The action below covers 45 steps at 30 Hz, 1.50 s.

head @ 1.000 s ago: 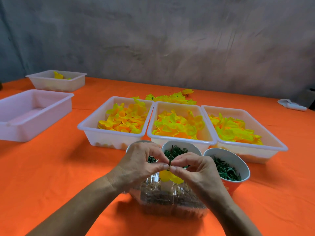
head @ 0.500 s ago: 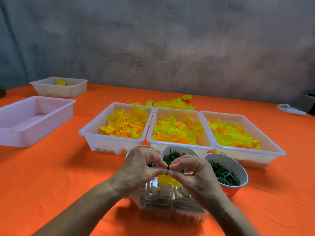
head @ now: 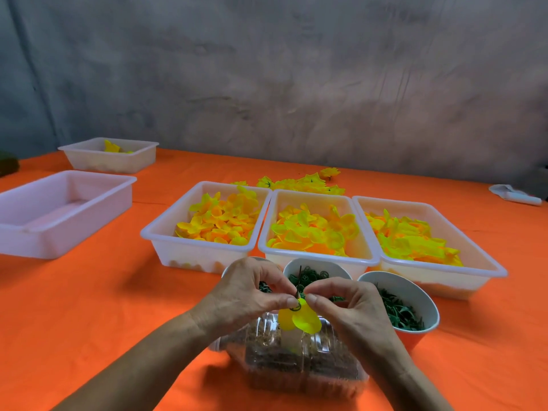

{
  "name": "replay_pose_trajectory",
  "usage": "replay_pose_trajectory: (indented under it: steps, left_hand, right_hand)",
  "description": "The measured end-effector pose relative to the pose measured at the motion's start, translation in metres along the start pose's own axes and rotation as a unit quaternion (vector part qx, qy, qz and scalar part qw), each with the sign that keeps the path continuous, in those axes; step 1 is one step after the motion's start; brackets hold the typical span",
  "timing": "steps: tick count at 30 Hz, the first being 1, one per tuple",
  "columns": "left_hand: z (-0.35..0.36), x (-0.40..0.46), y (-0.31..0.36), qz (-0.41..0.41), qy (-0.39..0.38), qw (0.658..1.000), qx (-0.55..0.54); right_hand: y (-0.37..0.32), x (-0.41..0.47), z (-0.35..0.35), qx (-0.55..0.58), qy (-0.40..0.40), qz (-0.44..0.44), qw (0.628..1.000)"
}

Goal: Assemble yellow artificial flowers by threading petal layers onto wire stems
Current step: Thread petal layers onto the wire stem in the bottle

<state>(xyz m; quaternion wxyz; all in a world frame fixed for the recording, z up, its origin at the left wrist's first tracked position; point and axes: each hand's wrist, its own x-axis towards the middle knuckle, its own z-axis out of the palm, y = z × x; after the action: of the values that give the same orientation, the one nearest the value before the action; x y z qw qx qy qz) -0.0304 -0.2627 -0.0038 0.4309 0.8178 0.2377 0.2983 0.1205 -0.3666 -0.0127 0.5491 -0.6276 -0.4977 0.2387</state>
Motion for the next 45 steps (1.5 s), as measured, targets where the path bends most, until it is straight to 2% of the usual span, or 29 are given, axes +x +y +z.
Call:
replay_pose_trajectory:
  steps: [5, 10, 16, 20, 24, 32, 39, 45]
  left_hand:
    - [-0.002, 0.003, -0.001, 0.015, -0.019, 1.000, 0.008]
    - [-0.002, 0.004, -0.001, 0.033, -0.033, 0.998, 0.031]
    - [0.003, -0.003, -0.005, 0.033, 0.023, 0.999, 0.016]
    - [0.015, -0.021, -0.015, -0.062, 0.056, 0.993, -0.080]
    - [0.016, -0.025, -0.016, -0.141, 0.051, 0.980, -0.130]
    - [0.007, -0.019, 0.000, -0.131, -0.013, 0.987, -0.096]
    - [0.006, -0.022, 0.006, -0.161, -0.002, 0.982, -0.099]
    - [-0.001, -0.019, 0.008, -0.176, -0.035, 0.975, -0.128]
  right_hand:
    - [0.001, -0.003, -0.002, 0.046, -0.040, 0.004, 0.998]
    - [0.002, -0.002, -0.001, 0.063, -0.046, -0.002, 0.997]
    - [0.008, -0.016, -0.003, -0.022, -0.012, 0.010, 1.000]
    - [0.008, -0.018, -0.004, -0.012, -0.008, 0.044, 0.999]
    - [0.000, -0.017, -0.002, 0.061, -0.039, 0.073, 0.995]
    - [-0.009, -0.020, -0.002, 0.082, -0.024, 0.081, 0.993]
    - [-0.011, -0.020, 0.002, 0.113, -0.018, 0.084, 0.990]
    - [-0.010, -0.020, 0.005, 0.130, -0.012, 0.093, 0.987]
